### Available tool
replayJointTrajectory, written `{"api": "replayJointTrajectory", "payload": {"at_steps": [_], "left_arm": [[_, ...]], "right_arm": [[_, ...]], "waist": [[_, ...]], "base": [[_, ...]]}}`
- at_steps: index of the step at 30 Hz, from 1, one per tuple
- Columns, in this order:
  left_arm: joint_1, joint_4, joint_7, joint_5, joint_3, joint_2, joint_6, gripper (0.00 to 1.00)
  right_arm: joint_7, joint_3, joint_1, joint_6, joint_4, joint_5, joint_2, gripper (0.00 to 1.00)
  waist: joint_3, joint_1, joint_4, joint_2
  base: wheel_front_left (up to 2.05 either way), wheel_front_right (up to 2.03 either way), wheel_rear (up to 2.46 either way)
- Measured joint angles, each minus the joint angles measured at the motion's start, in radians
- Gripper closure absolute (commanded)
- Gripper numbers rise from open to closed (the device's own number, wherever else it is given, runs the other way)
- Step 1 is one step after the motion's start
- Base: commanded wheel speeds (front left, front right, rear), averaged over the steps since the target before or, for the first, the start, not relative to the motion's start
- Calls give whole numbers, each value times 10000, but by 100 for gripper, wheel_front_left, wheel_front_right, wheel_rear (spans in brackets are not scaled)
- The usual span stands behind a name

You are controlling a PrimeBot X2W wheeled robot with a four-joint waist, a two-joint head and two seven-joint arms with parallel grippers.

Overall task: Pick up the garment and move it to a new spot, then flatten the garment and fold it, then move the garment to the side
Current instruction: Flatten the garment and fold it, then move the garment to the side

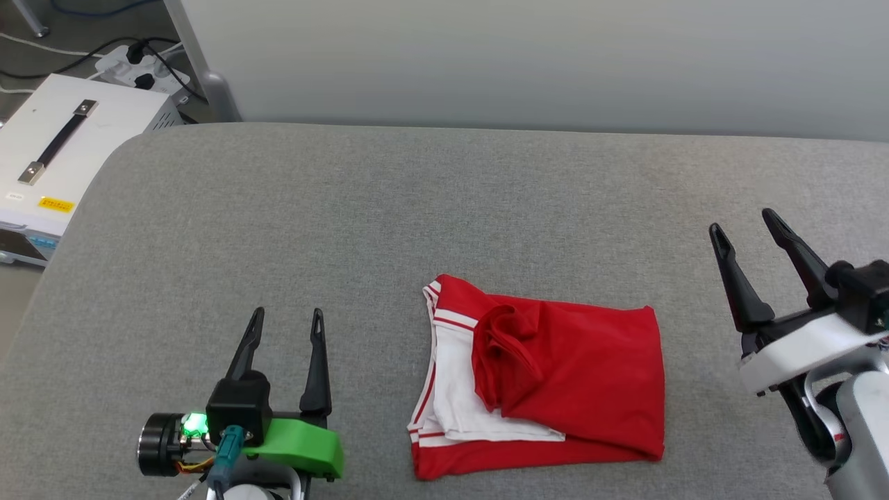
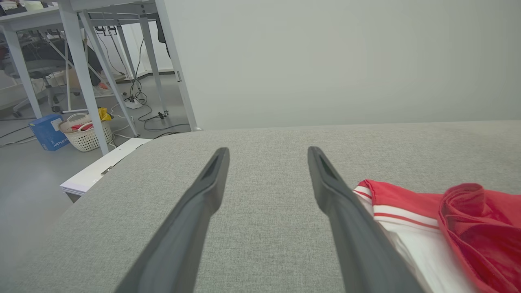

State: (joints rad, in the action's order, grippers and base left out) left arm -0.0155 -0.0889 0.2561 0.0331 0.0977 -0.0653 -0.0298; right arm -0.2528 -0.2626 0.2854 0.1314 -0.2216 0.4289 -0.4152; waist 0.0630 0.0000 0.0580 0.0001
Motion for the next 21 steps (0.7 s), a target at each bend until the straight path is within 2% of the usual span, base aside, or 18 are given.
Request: {"api": "replayJointTrajectory", "payload": {"at_steps": [6, 11, 21], "left_arm": [[98, 92, -2, 15, -8, 2, 42, 0], [161, 148, -2, 33, -25, 2, 113, 0], [361, 42, -2, 94, -48, 4, 138, 0]], "right_arm": [[-42, 2188, -1845, 0, 1590, -1561, 1664, 0], [-42, 2796, -3136, 0, 2362, -2238, 2608, 0], [-42, 3058, -3963, 0, 2493, -2416, 3208, 0]], "waist": [[-155, 0, -90, 0], [-280, 0, -74, 0], [-394, 0, -50, 0]], "base": [[0, 0, 0], [0, 0, 0], [0, 0, 0]]}}
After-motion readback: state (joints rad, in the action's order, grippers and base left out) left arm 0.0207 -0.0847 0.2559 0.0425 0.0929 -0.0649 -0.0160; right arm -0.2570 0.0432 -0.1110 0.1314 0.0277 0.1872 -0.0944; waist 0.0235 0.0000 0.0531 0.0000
